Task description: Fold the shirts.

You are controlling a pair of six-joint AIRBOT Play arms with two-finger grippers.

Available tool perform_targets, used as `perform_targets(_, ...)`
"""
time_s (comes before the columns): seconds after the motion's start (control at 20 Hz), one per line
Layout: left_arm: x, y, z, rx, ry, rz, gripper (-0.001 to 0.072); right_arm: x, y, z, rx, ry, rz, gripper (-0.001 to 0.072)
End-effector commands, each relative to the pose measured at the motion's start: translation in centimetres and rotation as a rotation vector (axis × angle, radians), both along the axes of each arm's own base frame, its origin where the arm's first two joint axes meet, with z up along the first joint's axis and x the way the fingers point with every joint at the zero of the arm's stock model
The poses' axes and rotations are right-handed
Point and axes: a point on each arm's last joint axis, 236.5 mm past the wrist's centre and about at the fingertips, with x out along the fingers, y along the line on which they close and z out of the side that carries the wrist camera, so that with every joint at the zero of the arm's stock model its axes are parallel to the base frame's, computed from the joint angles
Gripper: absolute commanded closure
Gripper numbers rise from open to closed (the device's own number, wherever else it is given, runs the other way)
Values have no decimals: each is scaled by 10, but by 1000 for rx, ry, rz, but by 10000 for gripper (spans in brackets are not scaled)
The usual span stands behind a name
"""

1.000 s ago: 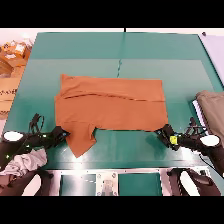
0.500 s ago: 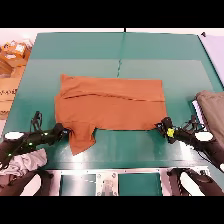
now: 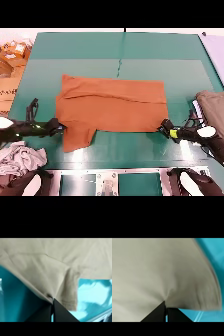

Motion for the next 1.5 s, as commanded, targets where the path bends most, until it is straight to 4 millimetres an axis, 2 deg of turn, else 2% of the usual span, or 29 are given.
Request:
perform_targets(0.0, -5, 15, 40, 97, -4, -62, 680, -25, -26, 16, -118, 61, 50, 699)
perform_targets(0.1, 3, 10, 61, 71, -44, -64, 680, -23, -24, 28, -118, 37, 62, 698)
perform_targets(0.2, 18, 2, 83, 22, -116, -45, 680, -9, -23, 45, -112, -15, 58, 699)
perform_targets(0.3, 35, -2, 100, -13, -192, -24, 680, 15, -25, 74, -112, -109, 38, 698)
perform_targets(0.45, 63, 0, 113, -37, -268, 18, 680, 60, -38, 119, -150, -271, -12, 698)
perform_targets(0.55, 86, -1, 121, -82, -317, 35, 680, 89, -42, 133, -156, -320, -27, 698)
perform_targets(0.65, 110, 1, 117, -111, -328, 50, 679, 117, -41, 128, -157, -314, -14, 698)
perform_targets(0.8, 151, -9, 91, -89, -313, 28, 679, 161, -35, 104, -159, -286, 6, 698)
perform_targets(0.9, 185, -18, 71, -72, -300, 23, 679, 191, -32, 83, -166, -272, 11, 698)
perform_targets(1.05, 232, -21, 34, -46, -276, 48, 676, 226, -27, 42, -160, -208, 28, 694)
perform_targets(1.1, 244, -22, 23, -37, -274, 50, 589, 237, -29, 30, -160, -196, 27, 616)
perform_targets(1.15, 261, -20, 17, -17, -296, 68, 293, 253, -36, 24, -170, -203, 16, 493)
perform_targets(1.2, 278, -14, 20, 0, -329, 94, 179, 267, -48, 25, -180, -216, 11, 414)
perform_targets(1.25, 291, -3, 31, 16, -369, 122, 174, 276, -62, 32, -192, -223, 36, 402)
perform_targets(1.3, 301, 9, 49, 33, -414, 133, 148, 277, -77, 43, -204, -219, 95, 403)
perform_targets(1.35, 303, 20, 66, 41, -438, 115, 113, 270, -91, 55, -217, -210, 172, 402)
perform_targets(1.45, 295, 36, 92, 54, -448, 48, 97, 241, -117, 67, -199, -151, 306, 398)
